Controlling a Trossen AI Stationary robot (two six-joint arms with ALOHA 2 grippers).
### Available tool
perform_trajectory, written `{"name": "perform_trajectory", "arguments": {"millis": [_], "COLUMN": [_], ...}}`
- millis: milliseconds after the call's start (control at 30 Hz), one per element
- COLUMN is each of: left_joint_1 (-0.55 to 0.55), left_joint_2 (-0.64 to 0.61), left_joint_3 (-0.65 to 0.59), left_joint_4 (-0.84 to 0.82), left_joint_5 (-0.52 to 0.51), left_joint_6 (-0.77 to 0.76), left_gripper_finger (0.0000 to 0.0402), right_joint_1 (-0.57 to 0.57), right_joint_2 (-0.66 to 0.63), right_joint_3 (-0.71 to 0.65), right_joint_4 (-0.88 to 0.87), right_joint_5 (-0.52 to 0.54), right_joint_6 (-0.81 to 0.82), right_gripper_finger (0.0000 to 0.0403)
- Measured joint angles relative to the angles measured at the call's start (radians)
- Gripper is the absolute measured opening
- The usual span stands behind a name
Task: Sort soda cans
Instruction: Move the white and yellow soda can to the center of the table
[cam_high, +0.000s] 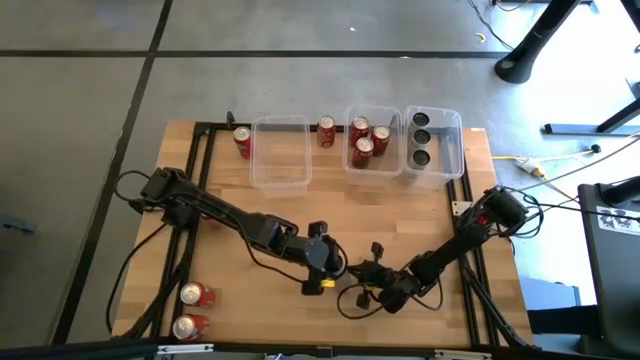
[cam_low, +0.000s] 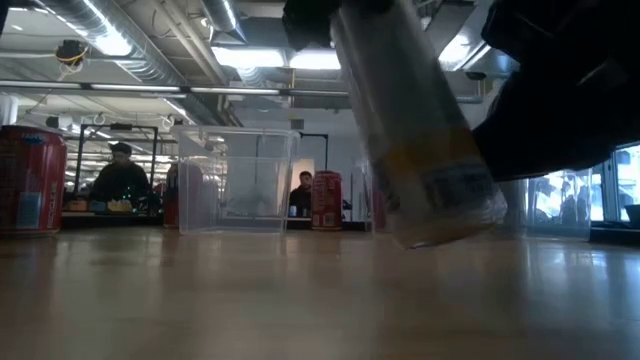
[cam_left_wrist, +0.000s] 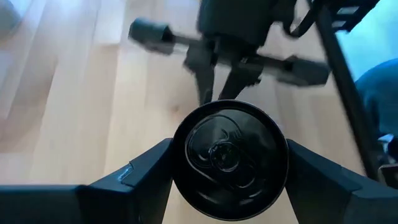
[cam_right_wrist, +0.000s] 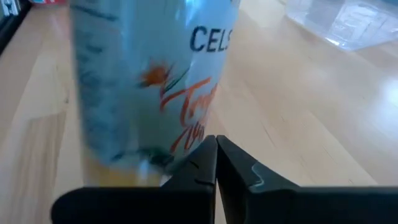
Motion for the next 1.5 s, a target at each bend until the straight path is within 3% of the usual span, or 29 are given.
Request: {"name": "perform_trajectory", "arguments": {"millis": [233, 567, 667, 867, 1133, 1500], "left_joint_1": [0.001, 0.012, 0.01, 0.01, 0.01, 0.009], "left_joint_2": [-0.045, -0.047, -0.045, -0.044, -0.044, -0.045], "left_joint_3": [0.0, 0.002, 0.002, 0.001, 0.001, 0.0], "left_joint_4": [-0.126, -0.26, -0.264, -0.262, -0.259, -0.26], "left_joint_5": [-0.007, -0.041, -0.092, -0.099, -0.096, -0.096], "left_joint_6": [-0.019, 0.038, 0.067, 0.081, 0.103, 0.094], "left_gripper_finger": [0.0247, 0.0246, 0.0246, 0.0248, 0.0312, 0.0315], "right_joint_1": [0.008, 0.007, 0.007, 0.007, 0.007, 0.007], "right_joint_2": [-0.098, -0.124, -0.124, -0.124, -0.124, -0.124], "right_joint_3": [0.002, 0.001, 0.001, 0.001, 0.001, 0.001], "right_joint_4": [-0.138, -0.124, -0.124, -0.124, -0.123, -0.123], "right_joint_5": [-0.025, -0.028, -0.027, -0.023, -0.027, -0.027], "right_joint_6": [0.001, -0.001, -0.001, -0.001, 0.0, -0.001], "right_gripper_finger": [0.0009, 0.001, 0.001, 0.001, 0.001, 0.0014]}}
